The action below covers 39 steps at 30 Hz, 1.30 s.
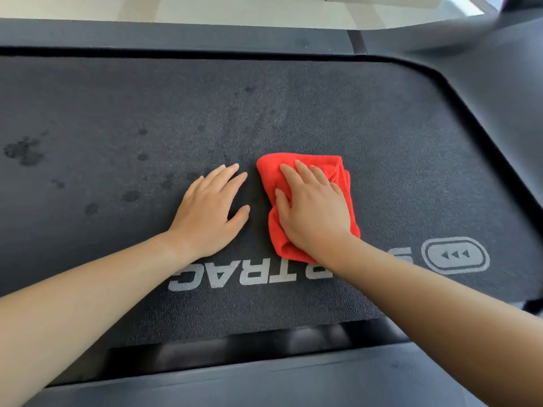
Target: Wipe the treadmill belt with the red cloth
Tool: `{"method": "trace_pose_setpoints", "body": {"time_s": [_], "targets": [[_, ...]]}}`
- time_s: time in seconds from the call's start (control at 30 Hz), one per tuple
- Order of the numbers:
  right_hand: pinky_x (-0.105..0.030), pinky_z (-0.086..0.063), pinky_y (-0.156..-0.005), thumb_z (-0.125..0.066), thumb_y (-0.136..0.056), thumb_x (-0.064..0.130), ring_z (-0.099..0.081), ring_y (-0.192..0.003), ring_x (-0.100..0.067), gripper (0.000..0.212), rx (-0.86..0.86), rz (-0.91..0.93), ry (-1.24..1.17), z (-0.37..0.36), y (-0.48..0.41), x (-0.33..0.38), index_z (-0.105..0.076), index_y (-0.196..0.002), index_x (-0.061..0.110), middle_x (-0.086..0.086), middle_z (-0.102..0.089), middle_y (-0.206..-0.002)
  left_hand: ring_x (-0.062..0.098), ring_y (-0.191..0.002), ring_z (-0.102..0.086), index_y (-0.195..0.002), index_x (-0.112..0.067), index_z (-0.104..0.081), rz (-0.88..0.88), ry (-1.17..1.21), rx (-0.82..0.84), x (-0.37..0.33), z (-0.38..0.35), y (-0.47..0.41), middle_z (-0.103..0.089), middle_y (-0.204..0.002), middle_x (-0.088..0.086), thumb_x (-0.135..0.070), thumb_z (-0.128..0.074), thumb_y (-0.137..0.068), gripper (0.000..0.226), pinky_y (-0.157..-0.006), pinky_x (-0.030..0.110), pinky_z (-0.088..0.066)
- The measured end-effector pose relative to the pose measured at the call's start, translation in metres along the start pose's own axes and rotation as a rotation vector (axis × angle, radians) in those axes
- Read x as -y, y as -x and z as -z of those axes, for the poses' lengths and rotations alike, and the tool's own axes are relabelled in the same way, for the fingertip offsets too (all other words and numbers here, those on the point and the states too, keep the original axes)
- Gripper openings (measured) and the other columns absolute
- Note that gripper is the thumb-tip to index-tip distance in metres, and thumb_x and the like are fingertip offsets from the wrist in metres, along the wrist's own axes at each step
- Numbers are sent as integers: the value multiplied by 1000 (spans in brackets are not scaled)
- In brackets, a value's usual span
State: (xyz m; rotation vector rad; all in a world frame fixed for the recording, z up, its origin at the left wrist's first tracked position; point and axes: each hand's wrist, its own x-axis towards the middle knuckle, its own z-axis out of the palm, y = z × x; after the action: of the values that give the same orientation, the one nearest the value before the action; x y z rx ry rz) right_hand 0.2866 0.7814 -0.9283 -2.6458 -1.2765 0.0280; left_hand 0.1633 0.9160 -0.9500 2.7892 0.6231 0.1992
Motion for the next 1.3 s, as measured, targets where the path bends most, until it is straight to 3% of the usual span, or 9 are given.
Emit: {"method": "trace_pose_setpoints", "body": {"time_s": [0.27,0.53,0.7,0.9,1.13,1.3], "targets": [[-44,-34,-99,-35,-96,37,-33,-132,-25,45,-31,-45,-2,-8,-51,3,-39,-138,22,-2,-39,-146,20,-144,-12,-145,-21,-28,20,-44,31,28,4,-61,-19,-155,1,-44,-41,-92,59,-115,46,-13],[-42,-38,-93,-36,-95,35,-42,-122,-27,42,-87,-99,-23,-11,-138,-11,-44,-133,19,-1,-49,-134,17,-143,-17,-146,-20,-25,-84,-11,34,51,7,-155,-22,-155,-2,-38,-43,-94,58,-114,48,-19],[-42,-40,-94,-36,-95,34,-43,-121,-28,39,-95,-90,-25,-15,-187,-18,-46,-130,18,-2,-51,-132,17,-143,-16,-146,-19,-27,14,-18,3,62,2,-204,-23,-155,-1,-40,-42,-93,59,-115,46,-14],[-42,-41,-91,-37,-94,33,-44,-119,-28,38,-102,-79,-33,-18,-239,-25,-48,-128,17,-4,-52,-131,15,-139,-23,-142,-23,-36,55,9,-111,66,-6,-209,-30,-151,-6,-43,-46,-89,57,-115,39,-15],[-41,-39,-90,-37,-94,33,-43,-122,-27,41,-79,-86,-54,-18,-302,-29,-46,-131,17,-3,-50,-134,12,-139,-22,-141,-25,-36,46,-1,-123,69,-8,-212,-30,-150,-10,-46,-43,-88,58,-115,38,-15],[-39,-39,-88,-37,-94,33,-44,-121,-28,40,-82,-85,-27,-19,-299,-27,-45,-130,18,-4,-51,-132,12,-138,-23,-140,-24,-37,38,-5,-131,70,-7,-213,-32,-149,-9,-45,-44,-88,57,-114,39,-15]]}}
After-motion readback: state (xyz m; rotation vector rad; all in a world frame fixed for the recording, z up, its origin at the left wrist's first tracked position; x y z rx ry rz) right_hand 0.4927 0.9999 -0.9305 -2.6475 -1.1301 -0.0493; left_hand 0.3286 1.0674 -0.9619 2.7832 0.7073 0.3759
